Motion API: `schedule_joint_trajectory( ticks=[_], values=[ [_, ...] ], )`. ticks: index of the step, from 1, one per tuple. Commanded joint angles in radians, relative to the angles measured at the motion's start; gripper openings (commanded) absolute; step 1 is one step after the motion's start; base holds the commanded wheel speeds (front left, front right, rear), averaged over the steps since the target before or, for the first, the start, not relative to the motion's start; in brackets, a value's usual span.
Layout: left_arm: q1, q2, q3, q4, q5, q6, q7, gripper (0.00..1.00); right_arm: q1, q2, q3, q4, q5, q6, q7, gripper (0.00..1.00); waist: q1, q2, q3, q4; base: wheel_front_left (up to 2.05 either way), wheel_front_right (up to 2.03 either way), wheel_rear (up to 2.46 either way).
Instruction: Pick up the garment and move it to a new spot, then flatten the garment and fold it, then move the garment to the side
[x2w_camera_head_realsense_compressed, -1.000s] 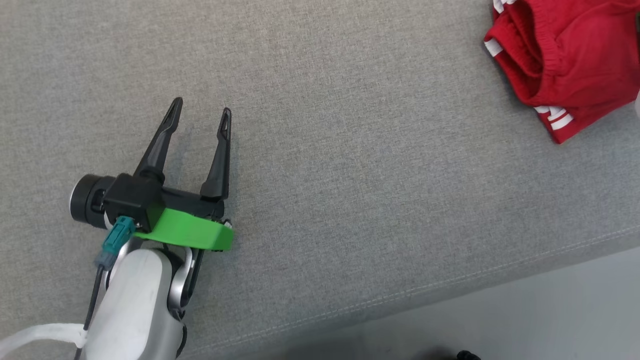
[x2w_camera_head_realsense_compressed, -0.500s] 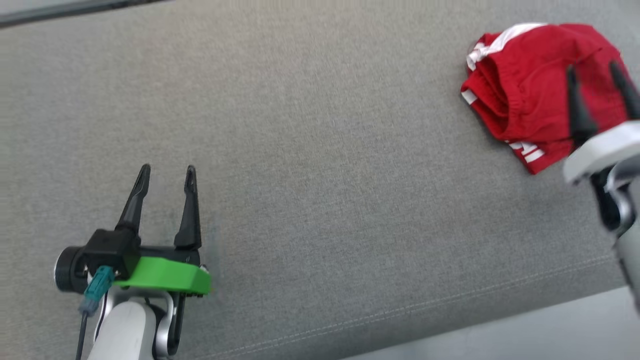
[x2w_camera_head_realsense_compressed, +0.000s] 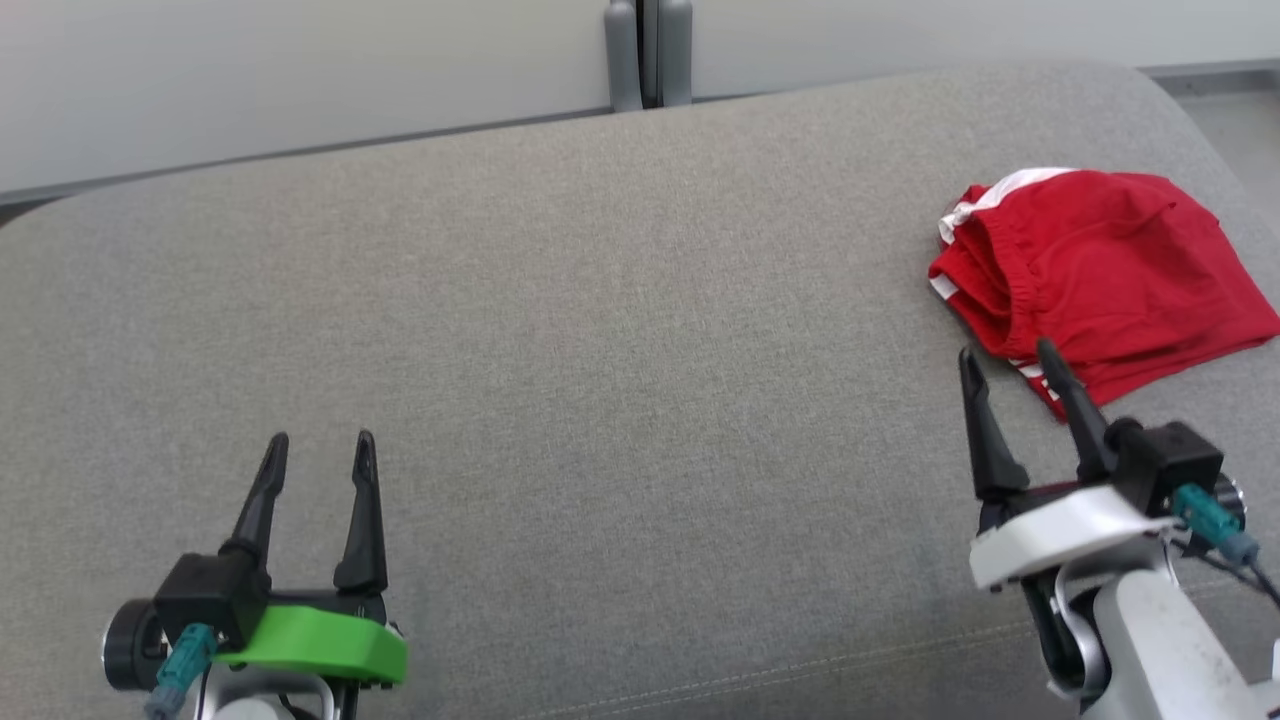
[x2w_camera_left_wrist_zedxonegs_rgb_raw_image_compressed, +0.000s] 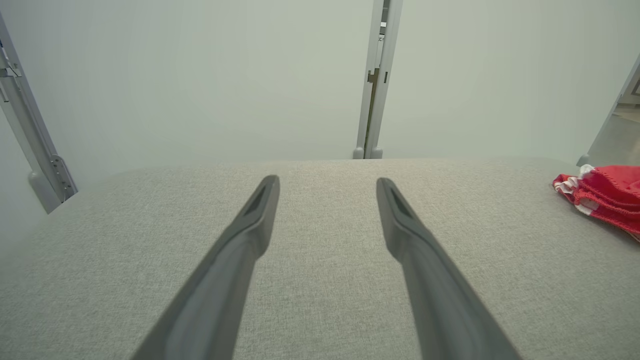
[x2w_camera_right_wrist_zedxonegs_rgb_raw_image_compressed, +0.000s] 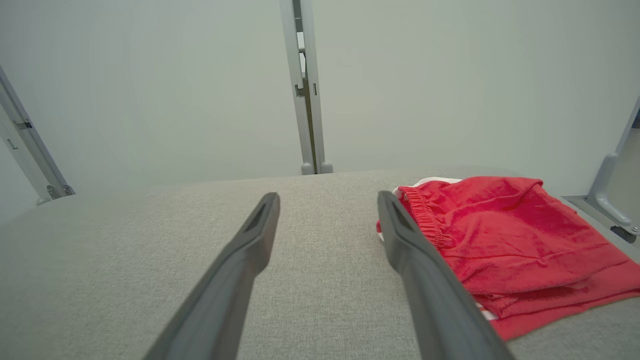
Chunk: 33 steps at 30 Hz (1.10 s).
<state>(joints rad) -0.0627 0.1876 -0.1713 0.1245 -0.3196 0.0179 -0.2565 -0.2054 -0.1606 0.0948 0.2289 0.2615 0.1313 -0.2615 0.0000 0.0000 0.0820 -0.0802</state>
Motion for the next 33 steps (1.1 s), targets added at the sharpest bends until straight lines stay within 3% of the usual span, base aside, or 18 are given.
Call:
schedule_joint_trajectory(
  ticks=[1, 12, 33],
  values=[
    [0.029, 0.003, -0.001, -0.002, -0.006, 0.004, 0.0, 1.0, 0.036, 0.014, -0.007, -0.021, -0.013, -0.001, -0.003, 1.0, 0.0, 0.0, -0.052, 0.022, 0.0, 0.0, 0.0],
    [0.09, 0.015, -0.003, 0.004, -0.018, 0.013, 0.004, 1.0, 0.213, 0.079, -0.073, -0.14, -0.1, -0.001, 0.03, 1.0, 0.0, 0.0, -0.107, 0.056, 0.0, 0.0, 0.0],
    [0.063, 0.018, -0.011, 0.032, -0.031, 0.025, 0.003, 1.0, 0.272, 0.106, -0.091, -0.211, -0.107, -0.001, 0.072, 1.0, 0.0, 0.0, -0.124, 0.078, 0.0, 0.0, 0.0]
  ],
)
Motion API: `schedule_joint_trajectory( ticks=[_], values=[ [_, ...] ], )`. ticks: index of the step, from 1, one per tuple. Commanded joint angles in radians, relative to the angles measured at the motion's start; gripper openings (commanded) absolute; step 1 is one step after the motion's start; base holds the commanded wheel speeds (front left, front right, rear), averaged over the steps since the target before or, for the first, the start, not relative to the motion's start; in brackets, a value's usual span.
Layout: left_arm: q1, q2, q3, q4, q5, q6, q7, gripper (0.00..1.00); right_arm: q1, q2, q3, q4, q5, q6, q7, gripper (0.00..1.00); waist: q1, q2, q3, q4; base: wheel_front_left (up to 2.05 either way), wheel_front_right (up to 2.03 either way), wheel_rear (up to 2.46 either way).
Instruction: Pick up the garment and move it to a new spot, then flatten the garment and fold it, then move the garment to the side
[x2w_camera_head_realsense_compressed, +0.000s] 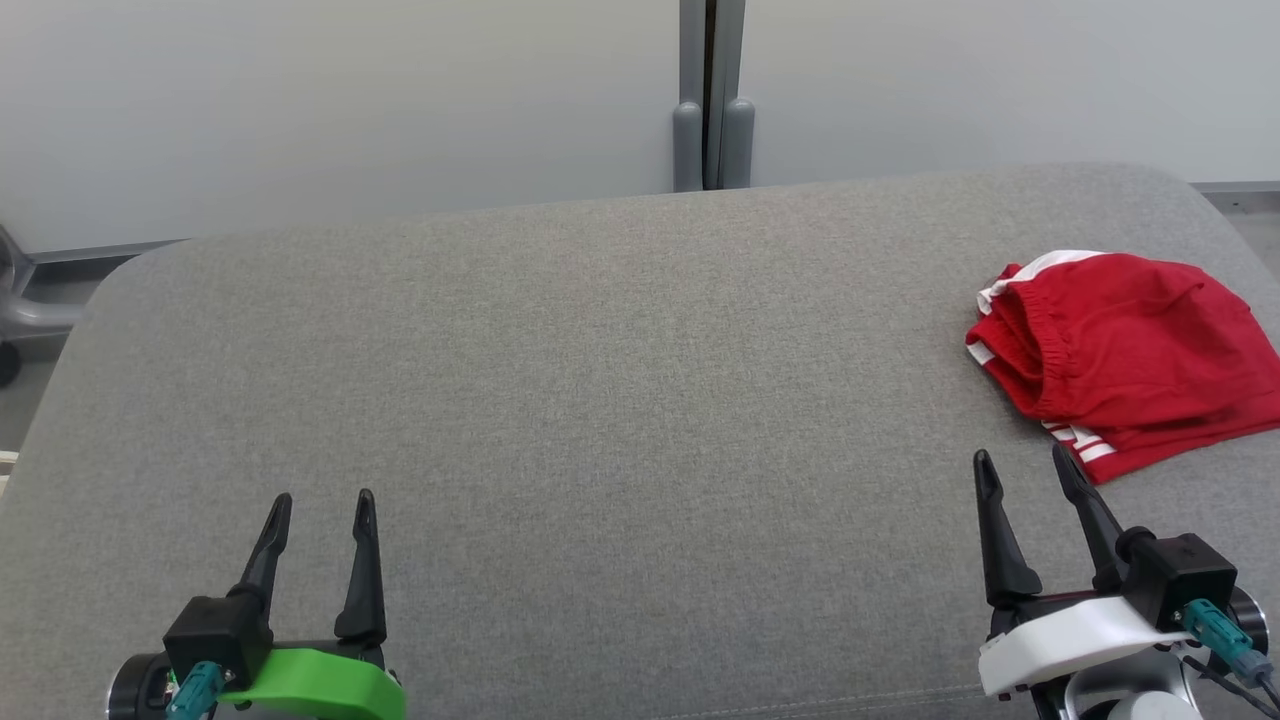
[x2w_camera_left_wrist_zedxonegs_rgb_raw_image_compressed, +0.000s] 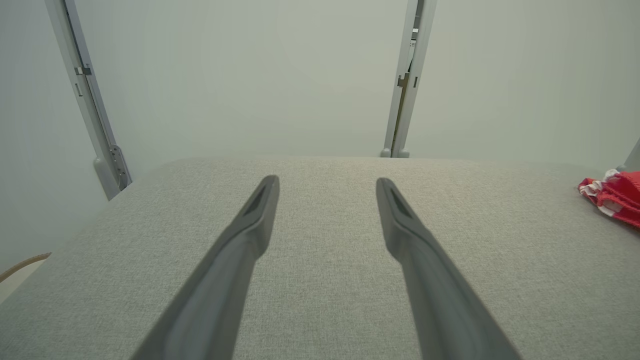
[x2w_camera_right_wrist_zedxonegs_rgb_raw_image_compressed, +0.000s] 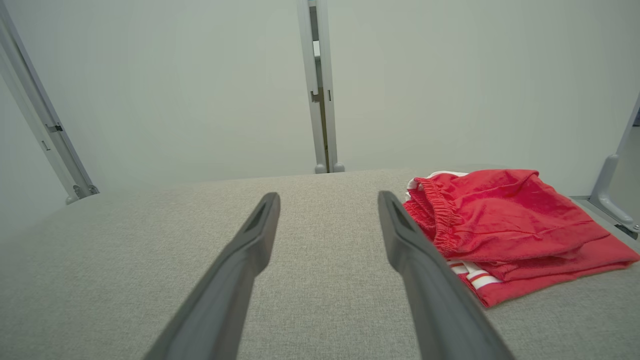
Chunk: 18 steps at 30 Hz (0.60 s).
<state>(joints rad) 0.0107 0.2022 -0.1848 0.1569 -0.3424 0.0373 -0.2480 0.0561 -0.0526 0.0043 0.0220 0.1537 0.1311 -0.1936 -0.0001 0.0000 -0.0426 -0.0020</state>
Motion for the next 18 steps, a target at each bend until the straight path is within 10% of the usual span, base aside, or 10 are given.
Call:
schedule_joint_trajectory(
  ticks=[1, 18],
  values=[
    [-0.01, 0.003, 0.001, 0.0, -0.009, 0.006, -0.006, 1.0, 0.011, -0.001, -0.001, -0.004, 0.001, -0.001, 0.004, 1.0, 0.0001, 0.0, 0.001, -0.001, 0.0, 0.0, 0.0],
    [-0.012, -0.007, -0.009, 0.01, -0.015, 0.021, -0.008, 1.0, 0.011, 0.0, -0.001, -0.019, -0.001, -0.001, 0.014, 1.0, 0.0001, 0.0, -0.004, 0.001, 0.0, 0.0, 0.0]
  ],
)
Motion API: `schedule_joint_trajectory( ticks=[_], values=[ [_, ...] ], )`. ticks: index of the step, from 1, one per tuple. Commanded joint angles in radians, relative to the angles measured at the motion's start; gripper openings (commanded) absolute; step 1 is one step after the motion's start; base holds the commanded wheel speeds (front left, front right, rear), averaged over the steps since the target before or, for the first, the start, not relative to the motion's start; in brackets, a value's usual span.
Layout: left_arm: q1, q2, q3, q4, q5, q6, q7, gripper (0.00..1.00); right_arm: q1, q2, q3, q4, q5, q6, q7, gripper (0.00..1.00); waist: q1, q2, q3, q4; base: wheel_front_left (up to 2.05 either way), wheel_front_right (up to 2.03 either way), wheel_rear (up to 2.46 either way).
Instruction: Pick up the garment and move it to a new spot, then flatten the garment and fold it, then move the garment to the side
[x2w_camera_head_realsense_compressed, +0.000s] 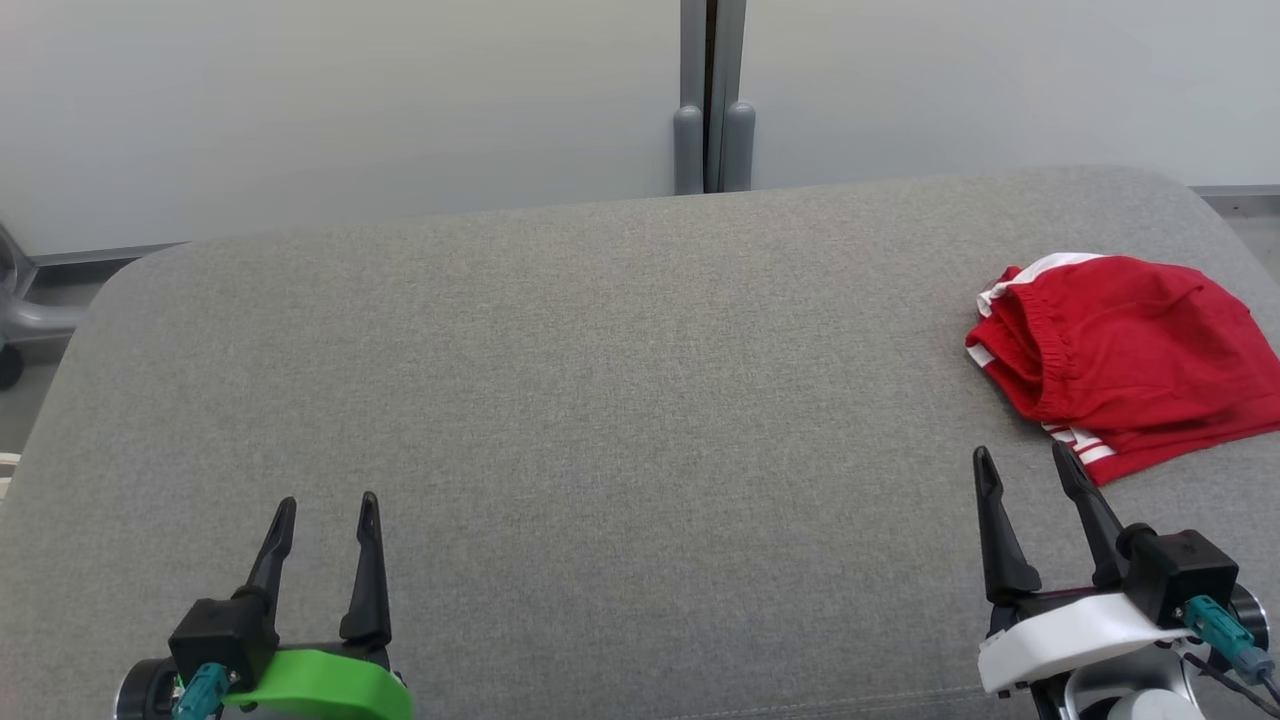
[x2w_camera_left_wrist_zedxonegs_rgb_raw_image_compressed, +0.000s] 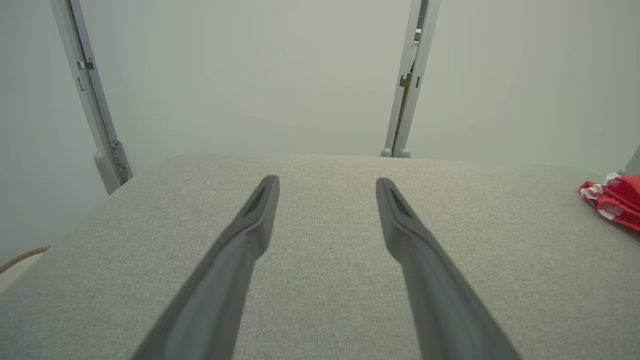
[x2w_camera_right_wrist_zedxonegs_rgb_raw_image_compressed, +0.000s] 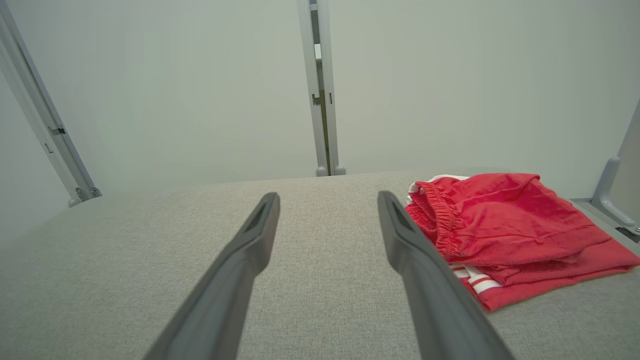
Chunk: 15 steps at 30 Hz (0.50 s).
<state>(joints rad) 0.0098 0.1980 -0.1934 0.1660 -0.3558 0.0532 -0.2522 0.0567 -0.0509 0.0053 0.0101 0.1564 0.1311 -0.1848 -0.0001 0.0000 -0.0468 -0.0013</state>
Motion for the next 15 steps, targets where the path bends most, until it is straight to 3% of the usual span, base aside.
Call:
schedule_joint_trajectory(
  ticks=[1, 5, 15],
  values=[
    [0.0, -0.001, -0.001, 0.001, -0.001, 0.0, 0.0, 0.0, 0.0, 0.0, 0.0, -0.003, 0.0, 0.0, 0.003, 0.0, 0.0001, 0.0, 0.0, 0.0, 0.0, 0.0, 0.0],
    [0.006, -0.009, -0.001, 0.032, -0.014, -0.002, 0.008, 0.0, -0.002, 0.005, -0.002, 0.033, 0.012, 0.0, 0.009, 0.0, 0.0001, 0.0, 0.0, 0.0, 0.0, 0.0, 0.0],
    [-0.081, -0.028, 0.017, 0.103, -0.191, -0.027, 0.033, 0.0, -0.095, 0.001, -0.061, 0.125, 0.183, 0.0, 0.076, 0.0, 0.0001, 0.0, 0.007, 0.0, 0.0, 0.0, 0.0]
  ],
)
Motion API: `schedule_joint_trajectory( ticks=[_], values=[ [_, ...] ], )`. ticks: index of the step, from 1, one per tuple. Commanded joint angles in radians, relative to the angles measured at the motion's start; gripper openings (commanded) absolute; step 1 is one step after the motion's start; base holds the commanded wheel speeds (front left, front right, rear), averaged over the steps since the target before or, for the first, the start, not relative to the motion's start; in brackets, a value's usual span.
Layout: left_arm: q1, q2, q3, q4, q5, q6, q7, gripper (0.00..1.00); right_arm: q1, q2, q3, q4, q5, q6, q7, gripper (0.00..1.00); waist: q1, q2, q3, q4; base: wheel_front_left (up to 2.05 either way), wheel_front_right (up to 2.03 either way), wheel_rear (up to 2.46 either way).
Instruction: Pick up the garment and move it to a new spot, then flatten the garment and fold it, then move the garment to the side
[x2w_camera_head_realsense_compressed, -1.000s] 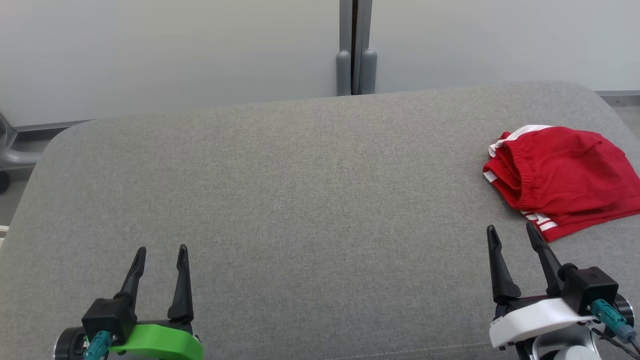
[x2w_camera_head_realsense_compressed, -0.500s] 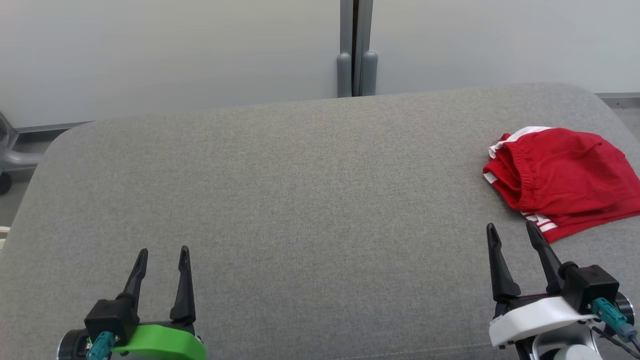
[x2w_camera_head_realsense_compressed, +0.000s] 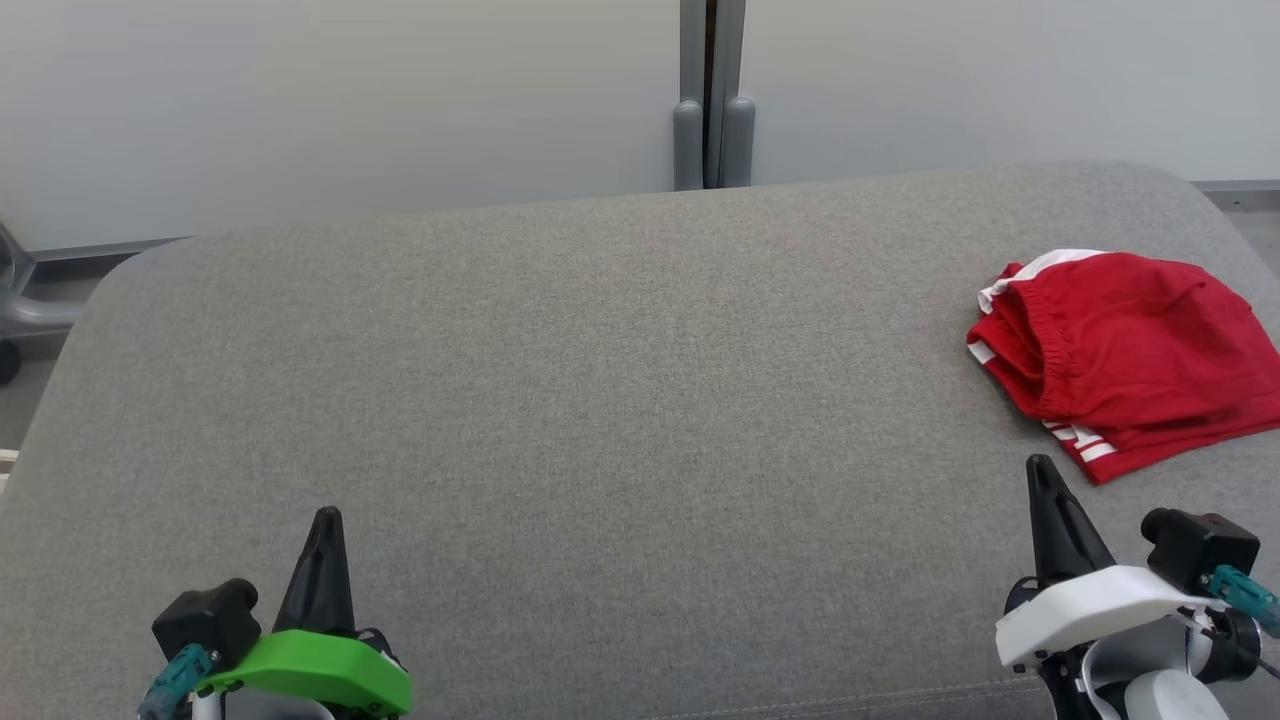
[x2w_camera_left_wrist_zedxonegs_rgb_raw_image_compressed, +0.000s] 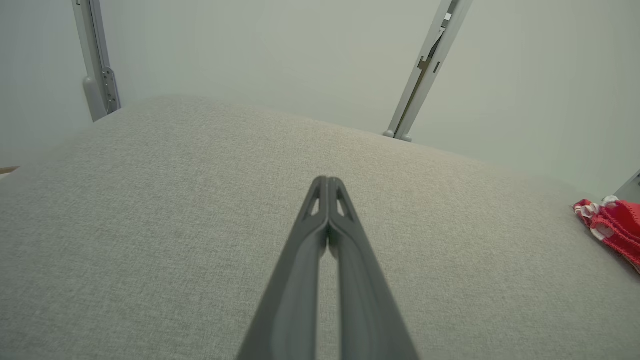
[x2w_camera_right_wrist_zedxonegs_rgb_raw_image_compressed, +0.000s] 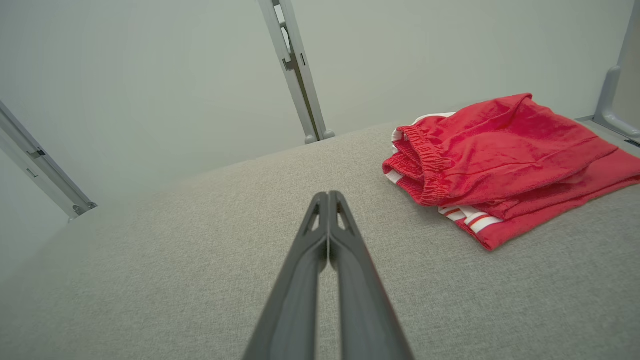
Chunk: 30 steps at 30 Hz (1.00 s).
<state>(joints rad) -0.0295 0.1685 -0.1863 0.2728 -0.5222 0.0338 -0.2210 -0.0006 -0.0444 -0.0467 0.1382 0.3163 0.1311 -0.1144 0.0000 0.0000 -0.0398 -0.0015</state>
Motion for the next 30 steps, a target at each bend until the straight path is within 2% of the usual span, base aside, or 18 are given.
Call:
schedule_joint_trajectory(
  ticks=[1, 30],
  values=[
    [-0.049, 0.0, 0.011, 0.002, -0.042, -0.01, 0.003, 0.0, -0.046, -0.006, -0.014, 0.005, 0.04, 0.0, 0.011, 0.0, 0.0, 0.0, 0.001, 0.0, 0.0, 0.0, 0.0],
    [-0.244, -0.043, 0.042, 0.159, -0.454, -0.068, 0.052, 0.0, -0.254, -0.033, -0.105, 0.219, 0.471, 0.0, 0.142, 0.0, 0.0, 0.0, 0.021, 0.001, 0.0, 0.0, 0.0]
  ],
)
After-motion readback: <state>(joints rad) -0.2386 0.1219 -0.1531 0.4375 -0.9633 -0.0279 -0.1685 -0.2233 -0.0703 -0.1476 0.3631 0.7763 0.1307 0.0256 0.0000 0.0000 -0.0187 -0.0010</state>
